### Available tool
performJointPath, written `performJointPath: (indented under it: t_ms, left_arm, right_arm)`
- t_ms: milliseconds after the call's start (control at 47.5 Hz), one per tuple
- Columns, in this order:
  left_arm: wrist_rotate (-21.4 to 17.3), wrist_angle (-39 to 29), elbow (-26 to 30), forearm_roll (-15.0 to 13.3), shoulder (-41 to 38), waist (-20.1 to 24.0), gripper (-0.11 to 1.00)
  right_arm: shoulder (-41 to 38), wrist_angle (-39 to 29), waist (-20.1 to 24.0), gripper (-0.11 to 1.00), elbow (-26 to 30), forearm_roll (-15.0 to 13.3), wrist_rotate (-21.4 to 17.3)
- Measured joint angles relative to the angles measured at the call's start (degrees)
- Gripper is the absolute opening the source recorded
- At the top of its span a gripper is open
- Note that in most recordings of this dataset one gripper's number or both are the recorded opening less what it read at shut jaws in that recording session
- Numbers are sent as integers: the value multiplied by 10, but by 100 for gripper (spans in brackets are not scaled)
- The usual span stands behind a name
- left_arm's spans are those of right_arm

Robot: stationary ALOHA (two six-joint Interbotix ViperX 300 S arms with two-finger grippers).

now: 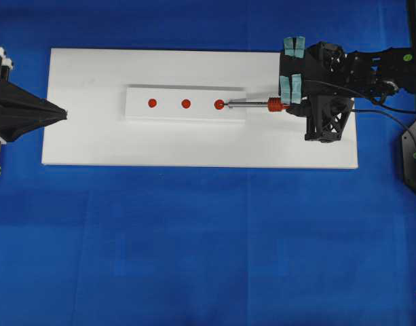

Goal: Touch the tip of the soldering iron to the mark.
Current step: 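Lower the iron tip onto the right red dot, then raise the iron tip off the right red dot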

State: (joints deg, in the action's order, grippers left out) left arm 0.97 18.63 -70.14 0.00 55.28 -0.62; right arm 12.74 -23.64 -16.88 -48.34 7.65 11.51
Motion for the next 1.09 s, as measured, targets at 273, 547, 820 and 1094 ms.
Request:
performJointPath:
  t_ms: [273, 547, 820, 1094]
  left_arm:
    - [0, 0, -1, 1, 0, 0, 0]
    - [0, 0, -1, 0, 0, 0, 0]
    - [0, 0, 0, 1, 0, 0, 0]
    - [0, 0, 0, 1, 0, 0, 0]
  right_arm:
    - [0, 0, 0, 6, 1, 1, -1]
    - [7, -19, 0, 6, 7, 0, -6]
    - [59, -84, 0, 6, 40, 0, -8]
    - [112, -157, 1, 6, 86, -13, -8]
